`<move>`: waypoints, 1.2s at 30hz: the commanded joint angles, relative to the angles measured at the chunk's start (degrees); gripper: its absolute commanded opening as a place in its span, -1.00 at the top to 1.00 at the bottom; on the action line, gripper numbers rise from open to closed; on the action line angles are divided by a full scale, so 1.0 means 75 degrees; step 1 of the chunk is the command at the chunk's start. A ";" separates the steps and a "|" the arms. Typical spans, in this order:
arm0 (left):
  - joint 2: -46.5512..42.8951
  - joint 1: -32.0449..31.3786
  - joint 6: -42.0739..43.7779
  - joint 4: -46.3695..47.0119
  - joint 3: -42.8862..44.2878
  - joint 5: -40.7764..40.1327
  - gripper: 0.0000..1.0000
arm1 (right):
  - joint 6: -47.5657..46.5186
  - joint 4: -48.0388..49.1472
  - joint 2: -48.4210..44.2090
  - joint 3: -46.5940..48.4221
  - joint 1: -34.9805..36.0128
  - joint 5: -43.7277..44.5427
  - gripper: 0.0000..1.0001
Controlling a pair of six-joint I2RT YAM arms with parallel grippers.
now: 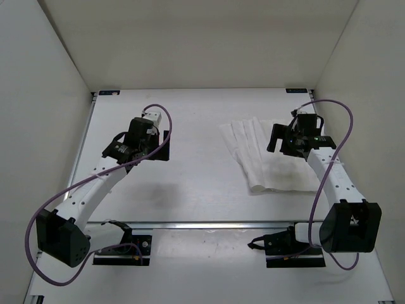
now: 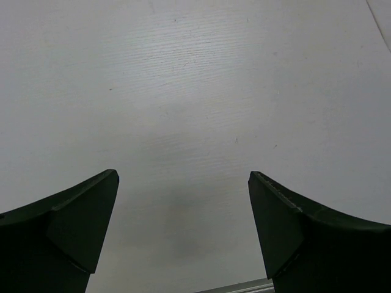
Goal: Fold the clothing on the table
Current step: Move the skirt to the center of the board
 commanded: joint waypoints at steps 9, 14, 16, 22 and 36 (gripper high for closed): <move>-0.0139 -0.0633 -0.0435 0.0914 -0.0498 0.1002 -0.97 | -0.0102 0.0559 -0.0553 -0.1822 -0.1671 -0.0006 -0.98; 0.0260 -0.1172 -0.0809 0.1803 -0.0755 0.1682 -0.98 | -0.0173 0.0583 -0.0190 -0.2045 -0.1987 0.0146 -0.98; 0.0354 -0.1278 -0.1229 0.2877 -0.1176 0.2442 -0.97 | -0.0196 0.0641 -0.0178 -0.2138 -0.2291 0.0100 -0.98; 0.1593 -0.2191 -0.2544 0.4886 -0.1379 0.2960 -0.97 | -0.0173 0.0829 -0.0295 -0.2421 -0.2925 -0.0159 -0.93; 0.3566 -0.2849 -0.3517 0.6398 -0.0287 0.2750 -0.98 | -0.0196 0.1111 0.1356 -0.2362 -0.1953 -0.0322 0.38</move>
